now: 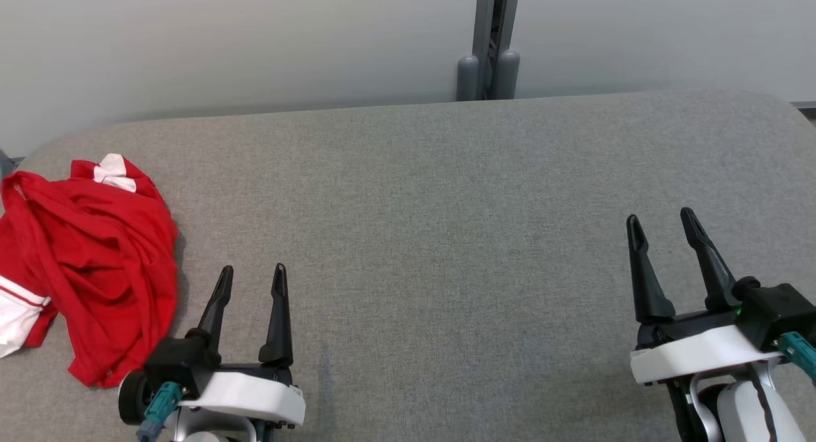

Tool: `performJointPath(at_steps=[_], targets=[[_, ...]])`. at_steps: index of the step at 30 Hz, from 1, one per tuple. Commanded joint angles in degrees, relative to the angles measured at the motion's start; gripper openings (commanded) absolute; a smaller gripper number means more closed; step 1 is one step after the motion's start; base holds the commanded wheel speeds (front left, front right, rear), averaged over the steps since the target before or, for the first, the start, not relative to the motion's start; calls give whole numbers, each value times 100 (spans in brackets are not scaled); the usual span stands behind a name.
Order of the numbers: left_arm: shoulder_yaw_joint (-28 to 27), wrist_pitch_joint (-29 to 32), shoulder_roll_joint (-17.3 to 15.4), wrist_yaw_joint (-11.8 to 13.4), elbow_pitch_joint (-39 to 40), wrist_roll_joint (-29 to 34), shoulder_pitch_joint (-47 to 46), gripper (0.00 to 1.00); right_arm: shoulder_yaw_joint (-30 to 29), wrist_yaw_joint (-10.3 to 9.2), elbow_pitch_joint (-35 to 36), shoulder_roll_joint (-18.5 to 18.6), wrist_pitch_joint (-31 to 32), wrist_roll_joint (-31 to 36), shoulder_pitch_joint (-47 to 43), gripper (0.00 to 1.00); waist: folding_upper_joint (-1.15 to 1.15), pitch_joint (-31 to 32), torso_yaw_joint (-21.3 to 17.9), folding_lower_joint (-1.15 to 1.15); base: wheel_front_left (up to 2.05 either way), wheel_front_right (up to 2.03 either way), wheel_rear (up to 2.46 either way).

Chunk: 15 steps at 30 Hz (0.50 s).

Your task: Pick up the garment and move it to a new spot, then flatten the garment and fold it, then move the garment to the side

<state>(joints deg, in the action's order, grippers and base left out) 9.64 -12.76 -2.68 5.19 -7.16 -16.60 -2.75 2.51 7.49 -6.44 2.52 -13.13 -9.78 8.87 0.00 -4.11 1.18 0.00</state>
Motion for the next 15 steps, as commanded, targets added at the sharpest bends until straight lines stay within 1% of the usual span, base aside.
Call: performJointPath(at_steps=[1,15], targets=[[10,-61,-27,42,30,123,-2,100,19,0,-3,49,-56,139,65,100,0,-11,-2,0,0,0,0],[77,-210,-32,96,118,591,82,100,85,-1,-106,56,-182,517,101,100,0,-48,8,0,0,0,0]])
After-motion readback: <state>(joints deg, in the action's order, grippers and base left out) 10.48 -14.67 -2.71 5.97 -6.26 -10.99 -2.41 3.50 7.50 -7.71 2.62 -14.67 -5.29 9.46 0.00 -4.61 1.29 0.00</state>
